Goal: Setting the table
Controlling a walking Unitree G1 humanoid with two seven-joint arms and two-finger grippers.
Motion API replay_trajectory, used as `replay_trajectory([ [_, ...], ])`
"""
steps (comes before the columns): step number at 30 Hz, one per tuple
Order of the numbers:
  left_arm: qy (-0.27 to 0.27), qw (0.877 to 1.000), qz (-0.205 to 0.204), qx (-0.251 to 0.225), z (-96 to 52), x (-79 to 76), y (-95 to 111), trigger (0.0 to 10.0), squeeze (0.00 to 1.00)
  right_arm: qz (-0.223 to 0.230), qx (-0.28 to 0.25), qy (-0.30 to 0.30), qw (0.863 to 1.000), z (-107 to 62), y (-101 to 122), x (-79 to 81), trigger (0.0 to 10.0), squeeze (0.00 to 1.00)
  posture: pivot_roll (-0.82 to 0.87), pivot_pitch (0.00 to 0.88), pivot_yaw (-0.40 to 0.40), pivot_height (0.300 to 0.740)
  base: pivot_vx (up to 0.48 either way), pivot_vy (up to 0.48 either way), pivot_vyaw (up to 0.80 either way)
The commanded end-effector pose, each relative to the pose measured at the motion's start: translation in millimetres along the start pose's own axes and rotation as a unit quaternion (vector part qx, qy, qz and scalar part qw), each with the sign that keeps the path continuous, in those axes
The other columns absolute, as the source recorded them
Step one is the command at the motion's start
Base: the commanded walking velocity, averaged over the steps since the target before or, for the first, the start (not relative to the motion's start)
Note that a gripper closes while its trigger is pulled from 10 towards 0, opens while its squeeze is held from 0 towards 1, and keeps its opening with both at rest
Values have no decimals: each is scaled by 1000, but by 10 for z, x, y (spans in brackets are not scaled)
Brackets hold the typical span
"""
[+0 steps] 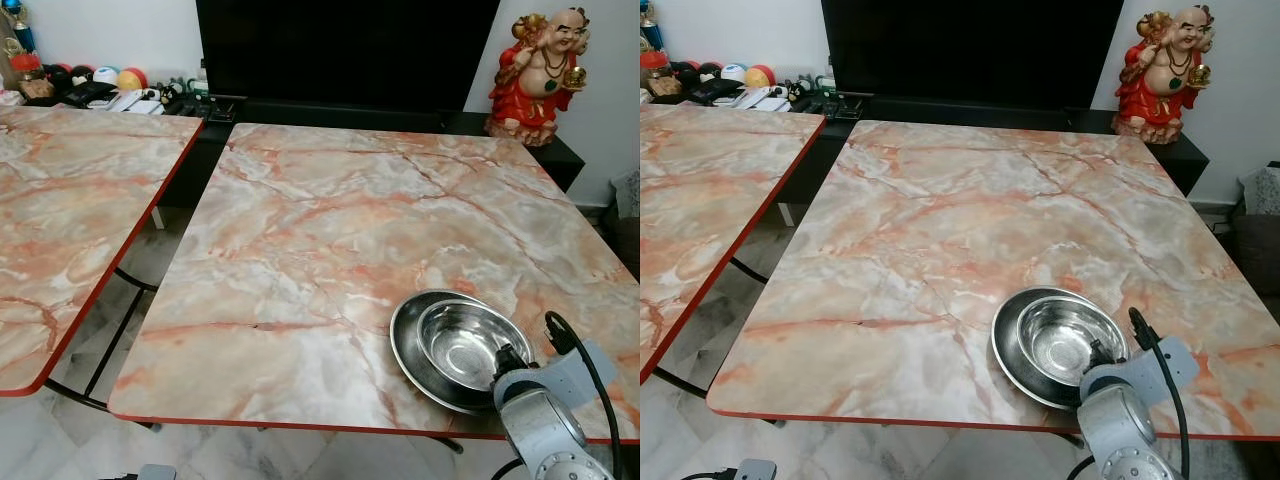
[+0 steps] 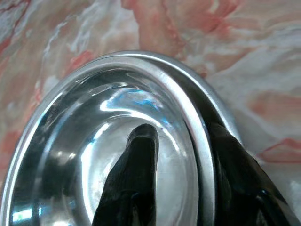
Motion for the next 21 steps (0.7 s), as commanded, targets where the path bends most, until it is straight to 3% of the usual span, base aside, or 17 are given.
replay_trajectory([
  [1, -5, 1000, 4, 13, -11, -20, -73, 10000, 0, 5, 19, 0, 1000, -32, -130, 7, 10000, 400, -28, 96, -60, 740, 0, 0, 0],
  [2, -5, 1000, 4, 13, -10, -21, -71, 10000, 0, 5, 18, 0, 1000, -28, -130, 9, 10000, 694, -26, 95, -60, 740, 0, 0, 0],
  [4, -5, 1000, 4, 13, -10, -21, -70, 10000, 0, 6, 17, 2, 1000, -26, -126, 24, 10000, 663, -26, 95, -60, 740, 0, 0, 0],
  [5, -5, 1000, 4, 13, -10, -21, -70, 10000, 0, 6, 17, 2, 1000, -25, -125, 28, 10000, 231, -26, 95, -60, 740, 0, 0, 0],
  [6, -5, 1000, 4, 13, -9, -20, -69, 10000, 0, 6, 17, 4, 1000, -25, -122, 38, 10000, 231, -25, 93, -60, 740, 0, 0, 0],
  [7, -4, 1000, 4, 13, -9, -19, -68, 10000, 0, 6, 15, 9, 1000, -26, -116, 57, 10000, 0, -25, 93, -60, 740, 0, 0, 0],
  [21, -4, 1000, 2, 12, -6, -27, -61, 10000, 0, -17, -3, 29, 999, -27, -49, 146, 10000, 0, -22, 91, -64, 740, 0, 0, 0],
])
Point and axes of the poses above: a point about 5 cm out from each wrist's last joint towards the gripper, its own z axis pointing out of the wrist towards the gripper, its own y axis along the axis of the wrist's last joint, x = y × z, the point moved 5 cm from there along z, pointing out of the wrist towards the gripper, and after that the axes turned 4 degrees about -z, right-handed, at the moved point
